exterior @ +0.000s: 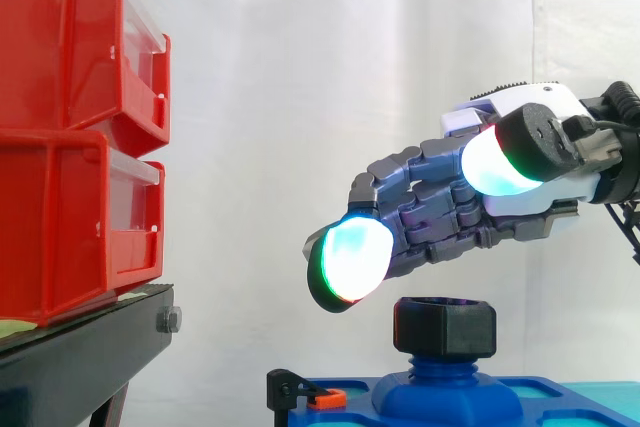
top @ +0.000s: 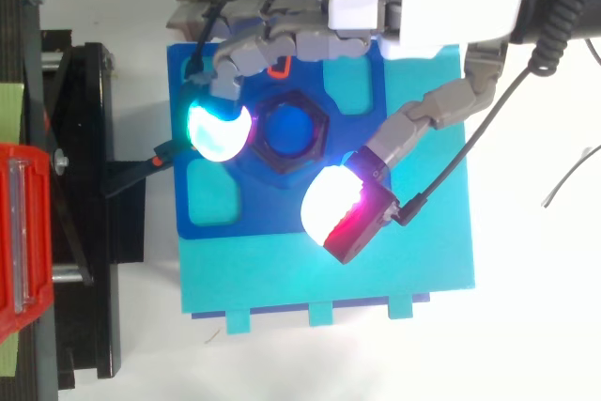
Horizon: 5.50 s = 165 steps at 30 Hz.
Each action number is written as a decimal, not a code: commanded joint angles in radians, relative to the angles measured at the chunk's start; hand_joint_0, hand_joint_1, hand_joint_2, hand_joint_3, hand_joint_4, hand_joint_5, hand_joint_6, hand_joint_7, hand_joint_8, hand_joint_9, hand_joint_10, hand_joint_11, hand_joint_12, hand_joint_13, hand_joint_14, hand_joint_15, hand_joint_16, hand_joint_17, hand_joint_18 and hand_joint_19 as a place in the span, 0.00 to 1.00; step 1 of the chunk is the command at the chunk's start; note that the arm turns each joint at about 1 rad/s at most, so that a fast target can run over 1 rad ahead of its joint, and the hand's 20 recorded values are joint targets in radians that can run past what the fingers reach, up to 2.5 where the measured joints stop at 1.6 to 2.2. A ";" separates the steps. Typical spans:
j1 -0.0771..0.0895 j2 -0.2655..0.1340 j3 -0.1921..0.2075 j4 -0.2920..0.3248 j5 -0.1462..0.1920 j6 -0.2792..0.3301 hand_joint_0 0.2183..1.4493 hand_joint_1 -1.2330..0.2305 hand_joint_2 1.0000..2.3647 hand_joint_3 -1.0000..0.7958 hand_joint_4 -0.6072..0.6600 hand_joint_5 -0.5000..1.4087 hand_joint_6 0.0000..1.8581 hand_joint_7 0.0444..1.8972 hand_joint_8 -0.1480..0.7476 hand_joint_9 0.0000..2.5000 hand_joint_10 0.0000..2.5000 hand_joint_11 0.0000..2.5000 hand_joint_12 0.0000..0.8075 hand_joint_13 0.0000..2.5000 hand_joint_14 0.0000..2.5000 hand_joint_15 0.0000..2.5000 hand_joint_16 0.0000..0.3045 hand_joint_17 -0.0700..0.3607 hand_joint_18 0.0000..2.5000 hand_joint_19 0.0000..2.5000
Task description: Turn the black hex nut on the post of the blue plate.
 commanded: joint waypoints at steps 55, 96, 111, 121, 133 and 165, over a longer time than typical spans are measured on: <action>-0.044 0.000 -0.026 -0.012 -0.037 0.003 0.15 0.51 0.00 0.28 0.61 0.13 0.27 0.46 0.43 0.00 0.00 0.00 0.44 0.00 0.00 0.00 0.16 0.42 0.00 0.00; -0.078 0.000 0.061 -0.087 -0.096 0.000 0.15 0.51 0.00 0.28 0.61 0.13 0.27 0.46 0.43 0.00 0.00 0.00 0.44 0.00 0.00 0.00 0.16 0.42 0.00 0.00; -0.041 0.000 0.060 -0.086 -0.042 -0.010 0.18 0.29 0.00 0.28 0.58 0.13 0.27 0.45 0.40 0.00 0.00 0.00 0.42 0.00 0.00 0.00 0.15 0.40 0.00 0.00; -0.021 0.000 0.051 -0.086 -0.014 -0.016 0.19 0.22 0.00 0.28 0.57 0.13 0.27 0.45 0.39 0.00 0.00 0.00 0.40 0.00 0.00 0.00 0.14 0.39 0.00 0.00; -0.001 0.000 0.040 -0.072 0.009 -0.016 0.19 0.21 0.00 0.28 0.56 0.13 0.27 0.45 0.39 0.00 0.00 0.00 0.40 0.00 0.00 0.00 0.14 0.38 0.00 0.00; 0.004 0.000 0.040 -0.048 0.023 -0.013 0.16 0.39 0.00 0.28 0.60 0.13 0.27 0.46 0.42 0.00 0.00 0.00 0.43 0.00 0.00 0.00 0.15 0.41 0.00 0.00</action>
